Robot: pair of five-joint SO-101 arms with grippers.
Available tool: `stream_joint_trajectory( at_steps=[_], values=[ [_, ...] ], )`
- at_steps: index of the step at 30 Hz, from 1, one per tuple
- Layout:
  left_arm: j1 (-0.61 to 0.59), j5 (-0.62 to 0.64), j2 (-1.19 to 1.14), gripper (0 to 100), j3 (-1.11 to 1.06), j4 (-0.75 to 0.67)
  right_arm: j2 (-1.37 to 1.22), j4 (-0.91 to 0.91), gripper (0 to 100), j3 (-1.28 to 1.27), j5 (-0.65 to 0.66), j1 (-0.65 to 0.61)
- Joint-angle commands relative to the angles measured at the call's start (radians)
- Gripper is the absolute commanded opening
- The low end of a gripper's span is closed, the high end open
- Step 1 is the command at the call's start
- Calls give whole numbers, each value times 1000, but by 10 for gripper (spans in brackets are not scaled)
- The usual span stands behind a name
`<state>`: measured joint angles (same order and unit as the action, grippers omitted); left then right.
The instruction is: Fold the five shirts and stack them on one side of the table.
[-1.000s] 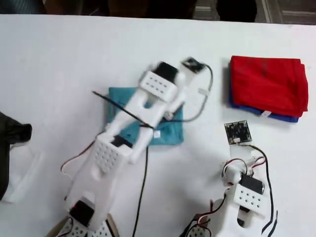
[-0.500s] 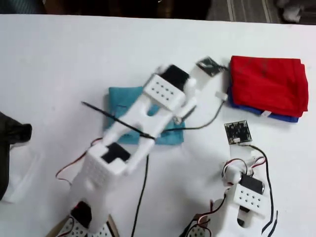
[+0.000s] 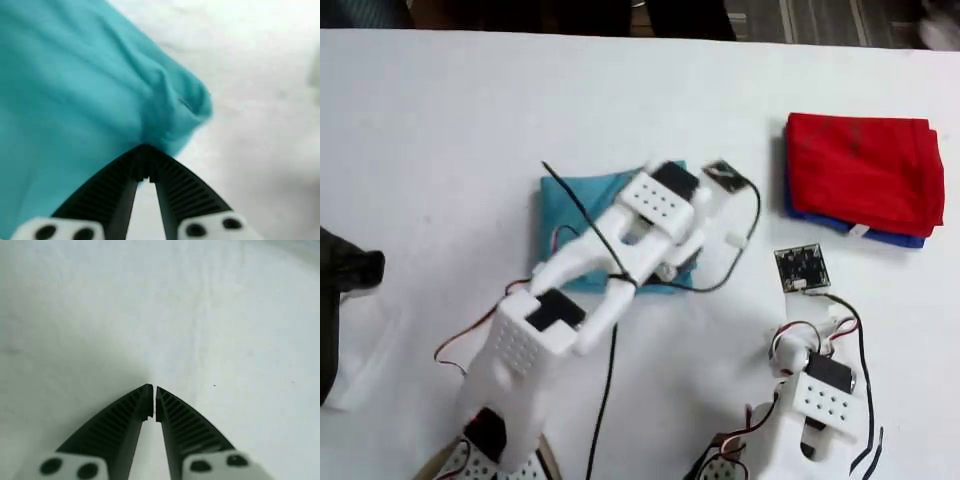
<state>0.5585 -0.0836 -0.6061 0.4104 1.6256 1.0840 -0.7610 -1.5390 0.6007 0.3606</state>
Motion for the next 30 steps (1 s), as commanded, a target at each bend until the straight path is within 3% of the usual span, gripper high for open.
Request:
stream_joint_trajectory(
  at_steps=[1,6,12,19,30],
  values=[
    [61,-2,71,26,-4,87,30,15,19,3,-8,-1],
    [81,-5,110,26,15,130,30,15,19,3,-8,-1],
    [0,-5,184,26,111,121,30,15,19,3,-8,-1],
    [-25,2,97,26,42,0,30,15,19,3,-8,-1],
    [31,-5,54,46,36,121,30,15,19,3,-8,-1]
  ],
)
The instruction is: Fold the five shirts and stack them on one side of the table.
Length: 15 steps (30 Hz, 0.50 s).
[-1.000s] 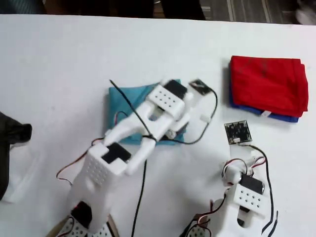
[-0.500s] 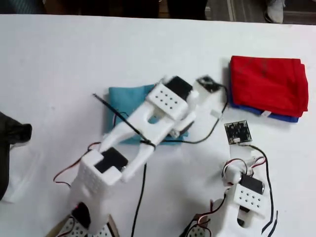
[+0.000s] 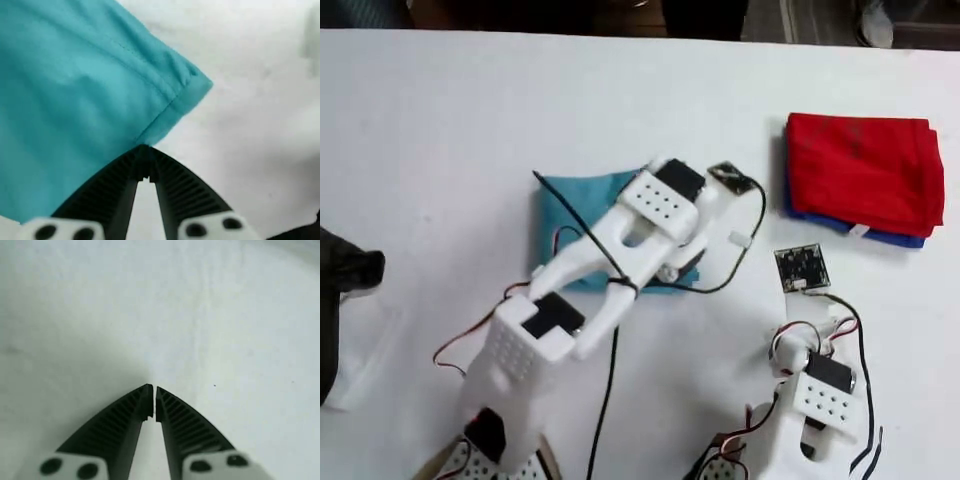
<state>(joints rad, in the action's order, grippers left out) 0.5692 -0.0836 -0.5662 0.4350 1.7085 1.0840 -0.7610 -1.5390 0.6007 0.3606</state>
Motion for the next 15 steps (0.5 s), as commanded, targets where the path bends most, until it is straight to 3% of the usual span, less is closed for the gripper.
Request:
stream_joint_trajectory(
  at_steps=[1,6,15],
  values=[
    [20,-5,14,68,12,46,30,15,19,3,-8,-1],
    [14,-5,25,170,12,58,30,16,19,3,-8,-1],
    [31,-5,307,172,10,61,30,16,19,3,-8,-1]
  ],
)
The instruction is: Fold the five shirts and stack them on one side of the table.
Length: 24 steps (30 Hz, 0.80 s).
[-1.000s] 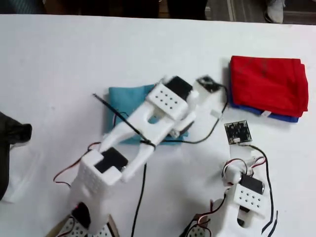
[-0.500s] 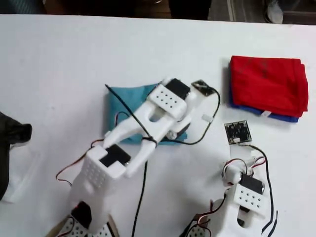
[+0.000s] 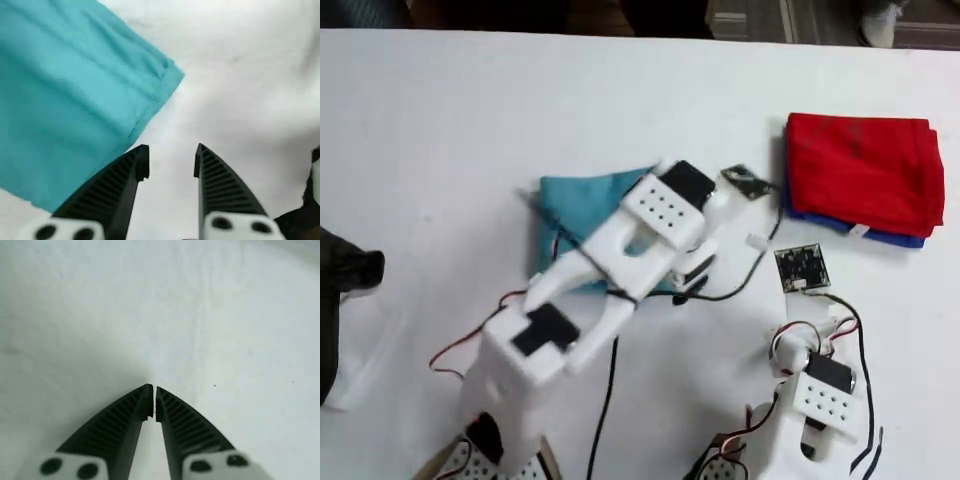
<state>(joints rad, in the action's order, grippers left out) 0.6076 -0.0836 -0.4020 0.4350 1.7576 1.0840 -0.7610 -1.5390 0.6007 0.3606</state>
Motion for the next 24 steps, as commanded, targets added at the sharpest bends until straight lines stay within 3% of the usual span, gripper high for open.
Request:
stream_joint_trajectory(
  at_steps=[1,12,18,24],
  values=[
    [-32,-5,163,172,5,8,30,16,19,3,-9,-1],
    [-350,-5,-11,172,1,-8,30,16,19,3,-9,-1],
    [-367,-58,-170,96,-1,25,30,16,19,3,-9,-1],
    [-358,-71,-144,84,-136,-14,30,16,19,3,-9,-1]
  ],
)
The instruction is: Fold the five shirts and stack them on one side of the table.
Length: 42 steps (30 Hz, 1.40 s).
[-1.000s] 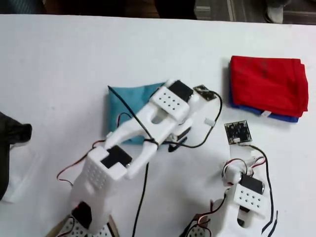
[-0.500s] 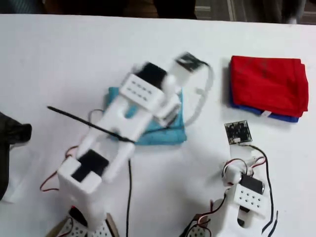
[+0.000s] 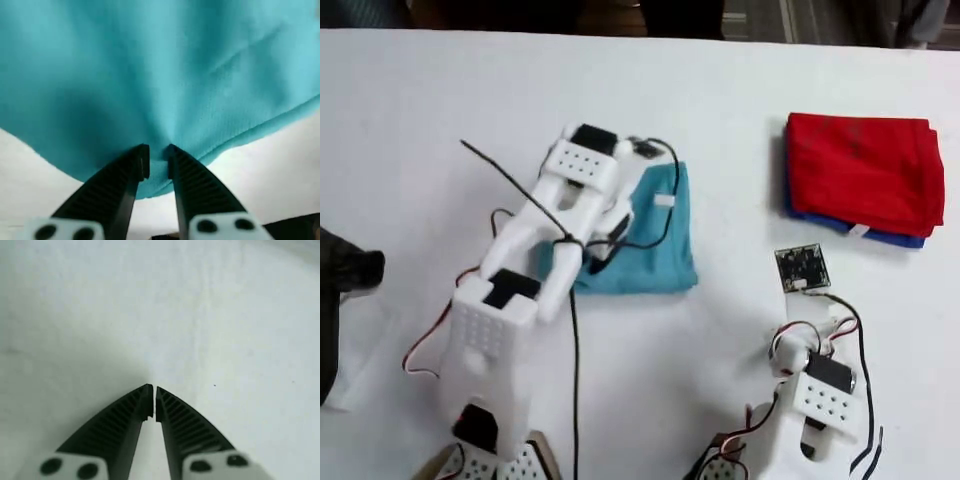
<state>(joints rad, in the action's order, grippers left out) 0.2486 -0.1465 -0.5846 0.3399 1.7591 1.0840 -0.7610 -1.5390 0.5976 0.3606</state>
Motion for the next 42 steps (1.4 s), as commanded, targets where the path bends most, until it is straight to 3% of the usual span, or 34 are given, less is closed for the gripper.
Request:
stream_joint_trajectory(
  at_steps=[1,9,13,18,22,32,42],
  values=[
    [0,-8,51,84,-61,-31,30,16,19,3,-6,-1],
    [-3,-18,276,84,-85,-43,30,16,19,8,-8,-1],
    [-26,-69,425,84,-88,17,2,-7,19,87,-86,-1],
    [-144,-126,568,110,-231,0,-194,-176,19,443,-209,-137],
    [-219,-137,608,182,-452,-138,-510,-303,19,816,-295,-291],
    [-226,-69,640,176,-788,-482,-1188,-518,19,1625,-454,-602],
    [-230,-66,640,176,-823,-555,-1618,-529,19,1946,-466,-665]
  ],
)
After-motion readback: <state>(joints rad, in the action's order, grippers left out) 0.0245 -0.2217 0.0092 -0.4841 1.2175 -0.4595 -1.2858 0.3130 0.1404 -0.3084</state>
